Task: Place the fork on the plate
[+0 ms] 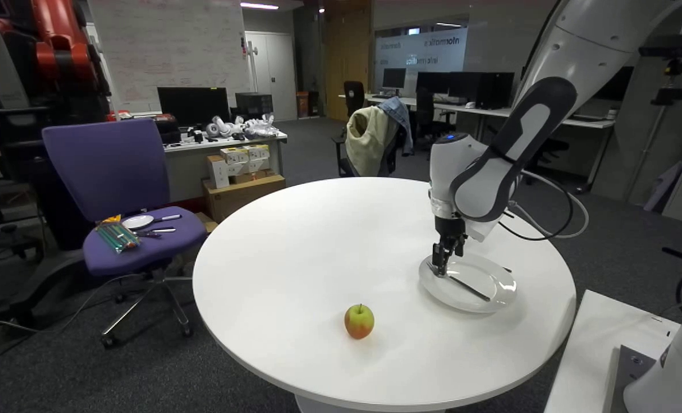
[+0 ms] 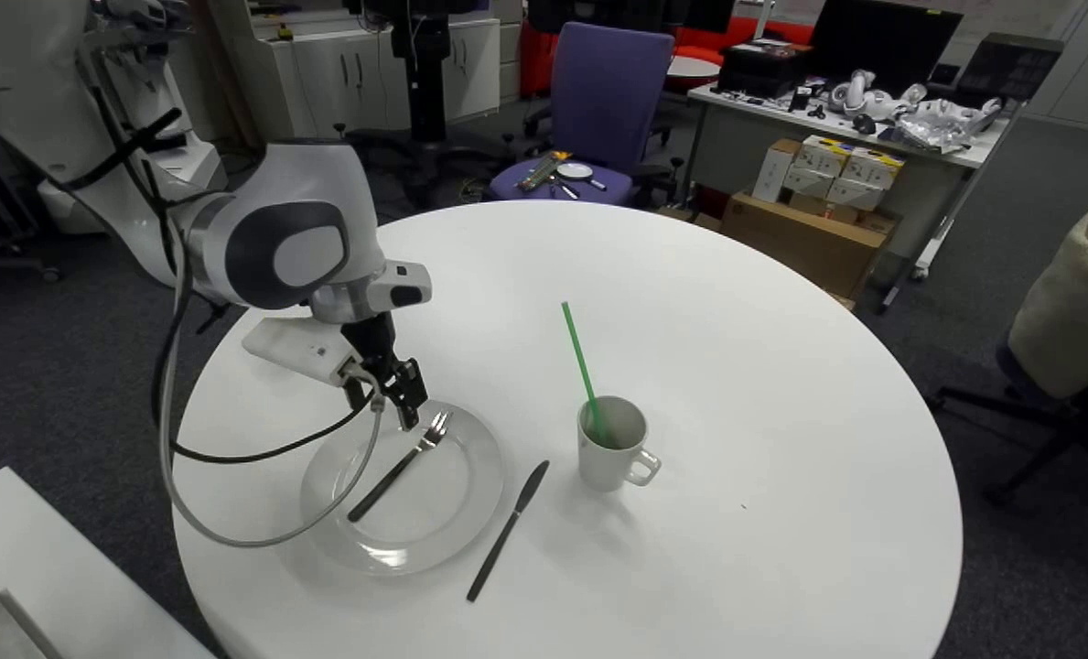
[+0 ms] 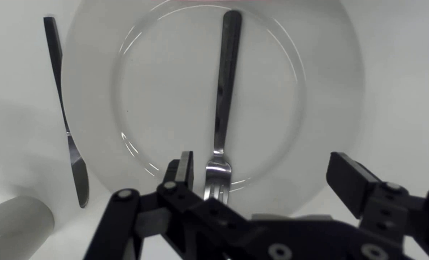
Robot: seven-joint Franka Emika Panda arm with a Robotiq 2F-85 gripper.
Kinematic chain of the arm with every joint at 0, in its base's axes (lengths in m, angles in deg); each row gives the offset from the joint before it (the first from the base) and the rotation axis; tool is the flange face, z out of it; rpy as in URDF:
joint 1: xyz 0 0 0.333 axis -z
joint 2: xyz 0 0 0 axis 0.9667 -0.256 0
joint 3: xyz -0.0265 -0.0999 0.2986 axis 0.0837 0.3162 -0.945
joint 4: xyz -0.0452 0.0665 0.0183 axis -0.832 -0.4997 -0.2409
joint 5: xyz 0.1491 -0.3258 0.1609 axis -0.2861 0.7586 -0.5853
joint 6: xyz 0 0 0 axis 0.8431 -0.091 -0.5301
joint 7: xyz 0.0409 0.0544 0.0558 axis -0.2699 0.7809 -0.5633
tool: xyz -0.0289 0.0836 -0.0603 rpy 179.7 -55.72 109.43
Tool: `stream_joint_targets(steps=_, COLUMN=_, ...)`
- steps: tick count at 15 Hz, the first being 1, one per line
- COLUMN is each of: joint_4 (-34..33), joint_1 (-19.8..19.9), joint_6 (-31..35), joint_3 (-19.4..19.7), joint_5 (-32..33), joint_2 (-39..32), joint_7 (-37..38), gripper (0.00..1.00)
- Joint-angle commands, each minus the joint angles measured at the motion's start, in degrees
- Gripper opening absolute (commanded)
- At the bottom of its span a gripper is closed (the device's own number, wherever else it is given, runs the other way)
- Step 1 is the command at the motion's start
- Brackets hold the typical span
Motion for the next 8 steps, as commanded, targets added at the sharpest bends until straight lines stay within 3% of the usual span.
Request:
stream_joint_targets(steps=1, joint_4=6.13, joint_1=1.7, joint_6=-1.74, joint_3=-2.63, joint_5=-6.15, joint_2=9.53, joint_7=-6.71, gripper=1.0)
stream_joint_targets(steps=7, joint_4=8.38, joint_1=0.92, joint_6=-6.99, joint_3=-4.19, joint_5=-18.65, joint_2=15.6, joint_7=-16.88, gripper=1.0)
stream_joint_targets(steps=8, joint_4=6.3, joint_1=0.94, joint_6=-4.93, joint_3=-4.21, joint_5=-15.74, joint_2=11.52, joint_7=-13.43, gripper=1.0)
